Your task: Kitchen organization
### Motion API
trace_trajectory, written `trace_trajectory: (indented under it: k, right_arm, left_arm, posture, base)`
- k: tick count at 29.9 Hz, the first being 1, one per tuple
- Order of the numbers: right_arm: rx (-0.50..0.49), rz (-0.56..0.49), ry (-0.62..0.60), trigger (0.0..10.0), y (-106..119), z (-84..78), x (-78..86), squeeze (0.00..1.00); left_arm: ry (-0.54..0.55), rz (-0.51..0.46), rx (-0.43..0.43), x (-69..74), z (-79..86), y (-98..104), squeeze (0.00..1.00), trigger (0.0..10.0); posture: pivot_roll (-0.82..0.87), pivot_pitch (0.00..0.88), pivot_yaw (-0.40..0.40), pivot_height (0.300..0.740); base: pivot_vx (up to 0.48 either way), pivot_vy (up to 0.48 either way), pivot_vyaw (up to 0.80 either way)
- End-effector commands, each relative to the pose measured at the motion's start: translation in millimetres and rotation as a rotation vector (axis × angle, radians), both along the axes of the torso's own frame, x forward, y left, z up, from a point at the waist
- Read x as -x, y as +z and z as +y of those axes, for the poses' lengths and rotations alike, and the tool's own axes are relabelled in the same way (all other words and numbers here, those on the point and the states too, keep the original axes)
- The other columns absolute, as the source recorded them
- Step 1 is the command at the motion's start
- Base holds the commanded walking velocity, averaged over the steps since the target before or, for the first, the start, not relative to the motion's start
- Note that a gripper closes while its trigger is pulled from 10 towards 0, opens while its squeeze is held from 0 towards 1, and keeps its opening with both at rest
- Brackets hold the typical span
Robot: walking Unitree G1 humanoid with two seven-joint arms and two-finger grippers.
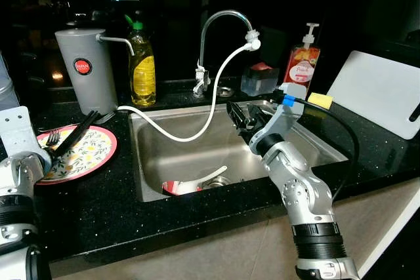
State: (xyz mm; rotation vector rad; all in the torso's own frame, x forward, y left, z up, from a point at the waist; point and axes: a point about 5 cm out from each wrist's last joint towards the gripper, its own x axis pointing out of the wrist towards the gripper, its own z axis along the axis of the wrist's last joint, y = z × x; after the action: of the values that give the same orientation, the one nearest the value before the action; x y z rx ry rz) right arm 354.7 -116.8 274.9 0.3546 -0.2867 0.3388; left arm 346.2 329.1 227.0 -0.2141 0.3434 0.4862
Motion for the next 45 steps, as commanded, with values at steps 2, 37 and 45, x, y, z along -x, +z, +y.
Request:
trace_trajectory:
  k: [2, 37, 45]
  right_arm:
    - [-0.007, 0.000, -0.005, 10.0, 0.9, -2.9, 2.0, 0.00]
    - [-0.011, 0.000, -0.008, 10.0, 2.5, -2.7, 1.6, 0.00]
    - [-0.011, 0.000, -0.005, 10.0, 2.7, -2.6, 1.5, 0.00]
  left_arm:
    - [0.008, 0.047, 0.034, 0.8, -0.2, -13.9, 0.00, 0.0]
    - [0.005, 0.057, -0.022, -0.3, 1.6, -13.5, 0.00, 0.0]
    - [0.015, 0.063, -0.014, 1.3, 2.6, -16.9, 0.00, 0.0]
  posture:
    - [-0.04, 0.018, -0.027, 0.740]
    - [-0.04, 0.017, -0.028, 0.740]
    - [-0.04, 0.016, -0.032, 0.740]
  base:
    - [0.000, 0.000, 0.00]
    - [0.000, 0.000, 0.00]
    - [0.000, 0.000, 0.00]
